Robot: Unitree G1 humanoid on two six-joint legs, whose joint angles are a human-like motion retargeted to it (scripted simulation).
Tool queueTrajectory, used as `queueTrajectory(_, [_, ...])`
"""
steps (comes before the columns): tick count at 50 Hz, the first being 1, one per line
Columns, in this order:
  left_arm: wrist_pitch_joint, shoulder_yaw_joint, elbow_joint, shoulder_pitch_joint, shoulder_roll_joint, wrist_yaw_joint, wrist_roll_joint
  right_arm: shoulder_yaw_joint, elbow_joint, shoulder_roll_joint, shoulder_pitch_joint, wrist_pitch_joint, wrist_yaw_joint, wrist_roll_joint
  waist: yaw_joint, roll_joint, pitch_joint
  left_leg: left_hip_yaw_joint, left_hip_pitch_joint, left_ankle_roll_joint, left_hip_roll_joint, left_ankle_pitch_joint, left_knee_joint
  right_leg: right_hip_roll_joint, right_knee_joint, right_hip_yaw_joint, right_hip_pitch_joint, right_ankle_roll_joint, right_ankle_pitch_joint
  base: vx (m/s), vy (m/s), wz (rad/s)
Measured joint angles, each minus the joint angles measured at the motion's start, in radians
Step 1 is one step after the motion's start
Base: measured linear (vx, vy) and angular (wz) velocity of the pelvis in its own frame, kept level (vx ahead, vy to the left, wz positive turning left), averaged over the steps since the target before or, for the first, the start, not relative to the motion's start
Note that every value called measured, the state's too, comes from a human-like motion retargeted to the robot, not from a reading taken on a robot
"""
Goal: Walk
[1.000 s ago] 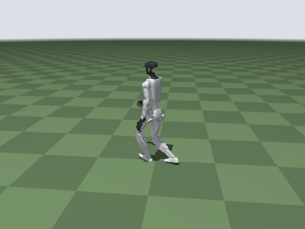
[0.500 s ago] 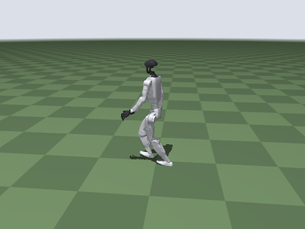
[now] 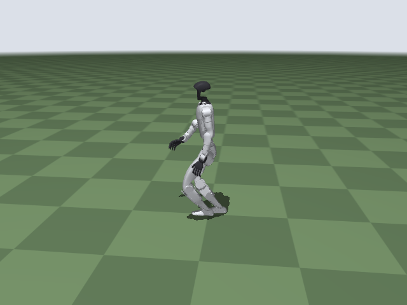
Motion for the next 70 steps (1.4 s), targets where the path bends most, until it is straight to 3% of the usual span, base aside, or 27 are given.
queueTrajectory(5, [0.006,0.025,0.023,0.025,-0.012,-0.013,-0.011,0.010,-0.056,0.003,-0.063,-0.016,0.013,-0.013,-0.007,-0.043,-0.033,0.011,-0.038,-0.029,-0.133,0.050,-0.353,-0.068,-0.032,-0.002,0.048,0.020,-0.014,0.00,0.05,0.57])
queueTrajectory(12, [0.020,0.039,0.067,0.029,-0.023,-0.031,-0.023,0.039,-0.079,0.053,-0.018,-0.028,0.084,-0.027,-0.019,-0.127,-0.002,0.045,0.073,0.017,-0.256,0.107,-0.331,-0.179,0.163,0.040,0.165,0.078,-0.027,0.06,0.04,0.52])
queueTrajectory(14, [0.022,0.040,0.069,0.016,-0.025,-0.031,-0.030,0.053,-0.062,0.069,0.018,-0.028,0.114,-0.024,-0.031,-0.164,0.009,0.060,0.112,0.040,-0.310,0.106,-0.315,-0.237,0.279,0.053,0.175,0.123,0.041,0.06,0.05,0.71])
queueTrajectory(18, [0.020,0.048,0.043,-0.040,-0.010,-0.027,-0.045,0.076,-0.009,0.100,0.083,-0.021,0.181,-0.016,-0.060,-0.226,0.043,0.068,0.241,0.075,-0.421,0.108,-0.400,-0.357,0.536,0.087,0.112,0.203,0.303,0.02,0.06,0.60])
queueTrajectory(21, [0.014,0.051,0.002,-0.093,0.008,-0.007,-0.054,0.082,0.036,0.108,0.129,-0.008,0.201,-0.034,-0.085,-0.222,0.062,0.049,0.335,0.077,-0.447,0.089,-0.452,-0.413,0.666,0.095,0.016,0.178,0.344,0.03,0.06,0.49])
queueTrajectory(25, [0.008,0.063,-0.062,-0.166,0.034,0.025,-0.073,0.072,0.087,0.096,0.199,0.007,0.199,-0.066,-0.122,-0.189,0.087,0.007,0.470,0.067,-0.463,0.070,-0.536,-0.456,0.689,0.087,-0.111,0.110,0.234,0.04,0.06,0.51])
queueTrajectory(29, [-0.004,0.086,-0.126,-0.226,0.058,0.043,-0.094,0.049,0.127,0.078,0.271,0.022,0.191,-0.093,-0.155,-0.153,0.107,-0.051,0.598,0.050,-0.469,0.066,-0.633,-0.439,0.525,0.073,-0.208,0.082,0.128,0.05,0.01,0.64])
queueTrajectory(37, [-0.029,0.084,-0.192,-0.291,0.073,0.026,-0.082,0.008,0.174,0.055,0.376,0.044,0.207,-0.106,-0.149,-0.071,0.106,-0.149,0.769,0.038,-0.423,0.062,-0.792,-0.213,-0.009,0.150,-0.272,0.157,0.110,0.04,-0.01,0.62])
queueTrajectory(40, [-0.033,0.073,-0.174,-0.285,0.062,0.008,-0.071,0.003,0.186,0.058,0.401,0.042,0.227,-0.101,-0.143,-0.061,0.110,-0.183,0.815,0.035,-0.418,0.043,-0.773,-0.186,-0.024,0.170,-0.248,0.159,0.132,0.04,-0.04,0.59])
queueTrajectory(44, [-0.030,0.058,-0.098,-0.231,0.028,-0.038,-0.059,0.000,0.195,0.054,0.408,0.035,0.243,-0.080,-0.143,-0.032,0.135,-0.213,0.824,0.004,-0.372,-0.002,-0.560,-0.157,0.065,0.139,-0.172,0.129,0.168,0.03,-0.08,0.63])
queueTrajectory(48, [-0.019,0.038,0.012,-0.170,-0.006,-0.094,-0.042,-0.003,0.186,0.051,0.377,0.028,0.251,-0.044,-0.132,0.097,0.129,-0.227,0.712,-0.081,-0.176,-0.017,-0.164,-0.030,0.066,0.023,-0.103,0.066,0.192,0.02,-0.09,0.67])
queueTrajectory(52, [0.005,0.019,0.086,-0.127,-0.017,-0.145,-0.023,-0.003,0.149,0.023,0.308,0.026,0.245,-0.007,-0.096,0.204,0.119,-0.221,0.565,-0.160,0.045,0.140,0.186,0.085,-0.002,-0.071,-0.044,0.003,0.183,0.03,-0.08,0.70])
queueTrajectory(55, [0.022,0.010,0.095,-0.109,-0.011,-0.163,-0.018,-0.006,0.120,-0.007,0.240,0.029,0.226,0.007,-0.065,0.208,0.116,-0.188,0.439,-0.132,0.148,0.199,0.345,0.092,-0.034,-0.100,-0.010,-0.017,0.163,0.05,-0.07,0.84])
queueTrajectory(60, [0.026,0.017,0.056,-0.089,0.014,-0.168,-0.027,-0.009,0.104,-0.060,0.110,0.035,0.202,0.026,-0.014,0.161,0.113,-0.103,0.264,-0.054,0.200,0.093,0.366,0.041,-0.059,-0.126,0.041,-0.012,0.117,0.14,-0.03,0.75])
queueTrajectory(63, [0.019,0.034,0.017,-0.083,0.033,-0.161,-0.043,-0.013,0.094,-0.084,0.039,0.030,0.192,0.040,0.022,0.139,0.110,-0.042,0.192,-0.045,0.196,0.030,0.241,0.018,-0.154,-0.198,0.054,0.000,0.115,0.25,0.01,0.40])
queueTrajectory(65, [0.014,0.036,0.022,-0.058,0.020,-0.165,-0.054,-0.019,0.085,-0.096,0.010,0.025,0.185,0.046,0.024,0.129,0.099,-0.016,0.143,-0.043,0.170,0.002,0.148,-0.037,-0.074,-0.187,0.116,-0.005,0.093,0.17,0.02,0.86])
queueTrajectory(70, [0.006,0.057,0.008,-0.044,0.012,-0.165,-0.059,-0.029,0.052,-0.097,-0.047,0.005,0.183,0.048,-0.001,0.064,0.114,0.092,0.128,-0.058,0.047,0.035,-0.185,-0.123,-0.111,-0.206,0.163,0.036,0.033,0.19,0.03,1.09])
